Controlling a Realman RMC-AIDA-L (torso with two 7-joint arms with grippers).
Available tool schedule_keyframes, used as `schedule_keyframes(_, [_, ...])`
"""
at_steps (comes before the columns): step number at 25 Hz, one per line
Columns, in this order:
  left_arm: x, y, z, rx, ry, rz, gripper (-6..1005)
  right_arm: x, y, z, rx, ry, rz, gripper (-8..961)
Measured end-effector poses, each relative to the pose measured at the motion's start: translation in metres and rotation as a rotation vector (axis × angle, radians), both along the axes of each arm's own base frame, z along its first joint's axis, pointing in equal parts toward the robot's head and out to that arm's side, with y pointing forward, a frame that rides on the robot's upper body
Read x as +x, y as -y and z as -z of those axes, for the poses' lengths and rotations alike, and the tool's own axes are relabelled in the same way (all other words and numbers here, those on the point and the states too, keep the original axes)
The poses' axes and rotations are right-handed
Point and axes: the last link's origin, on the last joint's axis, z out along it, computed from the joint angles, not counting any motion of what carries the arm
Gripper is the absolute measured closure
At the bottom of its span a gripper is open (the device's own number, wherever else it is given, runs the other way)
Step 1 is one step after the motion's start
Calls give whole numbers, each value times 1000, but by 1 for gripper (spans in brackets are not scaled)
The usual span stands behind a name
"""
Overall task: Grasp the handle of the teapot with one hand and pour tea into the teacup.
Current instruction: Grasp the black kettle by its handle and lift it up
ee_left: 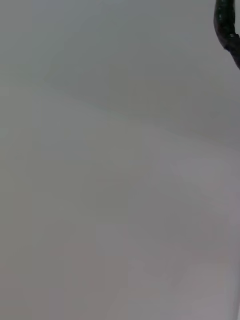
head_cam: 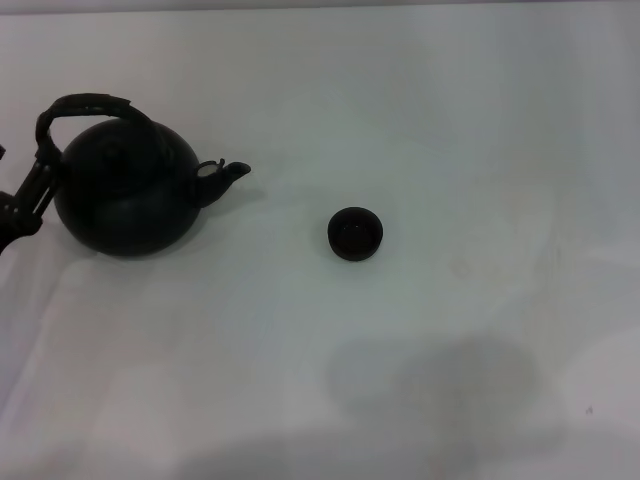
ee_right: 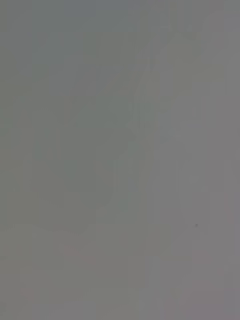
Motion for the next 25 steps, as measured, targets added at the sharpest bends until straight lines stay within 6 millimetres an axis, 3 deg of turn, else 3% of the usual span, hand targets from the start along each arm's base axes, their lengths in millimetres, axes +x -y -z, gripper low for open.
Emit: schedule_keyframes(25, [2,-18,7,-77,-76,15,263,4,3,-1,3,0,10,98])
